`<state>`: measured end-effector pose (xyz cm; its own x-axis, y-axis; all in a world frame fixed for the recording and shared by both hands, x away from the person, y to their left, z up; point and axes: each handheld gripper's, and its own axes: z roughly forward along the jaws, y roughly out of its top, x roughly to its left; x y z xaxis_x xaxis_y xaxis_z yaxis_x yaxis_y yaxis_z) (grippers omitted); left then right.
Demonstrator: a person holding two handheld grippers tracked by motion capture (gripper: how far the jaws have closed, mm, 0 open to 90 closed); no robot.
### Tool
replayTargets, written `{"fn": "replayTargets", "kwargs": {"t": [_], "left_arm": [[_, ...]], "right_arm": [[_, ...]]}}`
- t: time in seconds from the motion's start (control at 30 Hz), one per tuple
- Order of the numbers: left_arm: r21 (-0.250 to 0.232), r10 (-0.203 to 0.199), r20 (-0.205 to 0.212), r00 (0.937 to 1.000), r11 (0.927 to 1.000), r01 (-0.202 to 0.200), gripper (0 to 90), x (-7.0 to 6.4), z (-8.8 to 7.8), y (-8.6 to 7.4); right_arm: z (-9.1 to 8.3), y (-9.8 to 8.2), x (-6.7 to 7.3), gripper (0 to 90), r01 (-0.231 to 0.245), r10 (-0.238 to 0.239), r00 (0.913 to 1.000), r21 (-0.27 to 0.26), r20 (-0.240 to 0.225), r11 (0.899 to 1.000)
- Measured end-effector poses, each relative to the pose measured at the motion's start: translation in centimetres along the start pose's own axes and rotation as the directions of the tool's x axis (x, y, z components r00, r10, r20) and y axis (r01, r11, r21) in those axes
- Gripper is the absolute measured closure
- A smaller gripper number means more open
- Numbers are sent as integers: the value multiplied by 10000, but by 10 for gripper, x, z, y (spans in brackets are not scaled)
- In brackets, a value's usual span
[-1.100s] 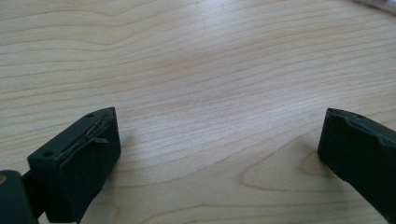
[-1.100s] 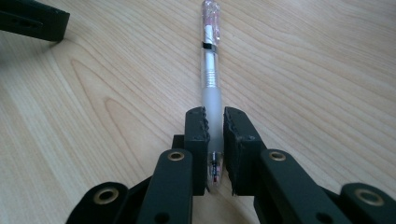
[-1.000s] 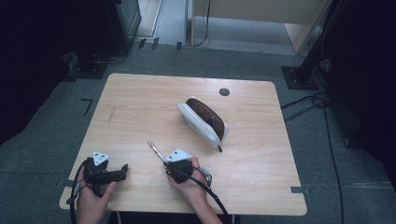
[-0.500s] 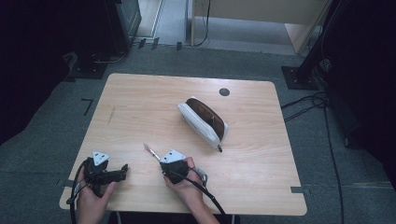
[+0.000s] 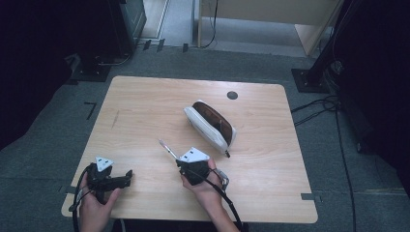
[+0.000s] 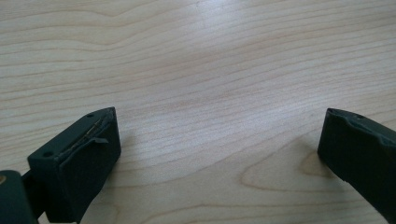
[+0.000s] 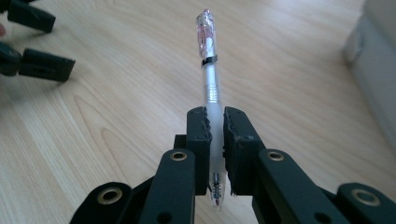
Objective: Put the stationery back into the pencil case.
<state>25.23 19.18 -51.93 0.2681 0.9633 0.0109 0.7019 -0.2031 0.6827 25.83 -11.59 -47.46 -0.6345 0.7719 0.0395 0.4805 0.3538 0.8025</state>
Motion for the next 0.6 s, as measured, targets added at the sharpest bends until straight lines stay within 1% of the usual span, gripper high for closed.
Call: {"fn": "replayTargets", "kwargs": {"t": [0.2, 0.37, 0.43, 0.5, 0.6], "left_arm": [[-3, 0, -5, 10000, 10000, 0, 0, 0, 0, 0], [2, 16, -6, 10000, 10000, -16, 0, 0, 0, 0], [-7, -6, -4, 10000, 10000, 6, 0, 0, 0, 0], [6, 9, -3, 10000, 10000, -9, 0, 0, 0, 0], [6, 11, -4, 10000, 10000, -11, 0, 0, 0, 0]], "right_arm": [[-28, 13, -18, 818, -74, 86, 9996, -459, 263, 9989], [-49, 22, -36, 818, -141, 179, 9983, -694, 546, 9975], [-57, 26, -42, 817, -107, 162, 9973, -767, 711, 9970], [-64, 30, -49, 818, -184, 257, 9962, -869, 834, 9961], [-75, 36, -60, 817, -113, 224, 9933, -976, 1131, 9952]]}}
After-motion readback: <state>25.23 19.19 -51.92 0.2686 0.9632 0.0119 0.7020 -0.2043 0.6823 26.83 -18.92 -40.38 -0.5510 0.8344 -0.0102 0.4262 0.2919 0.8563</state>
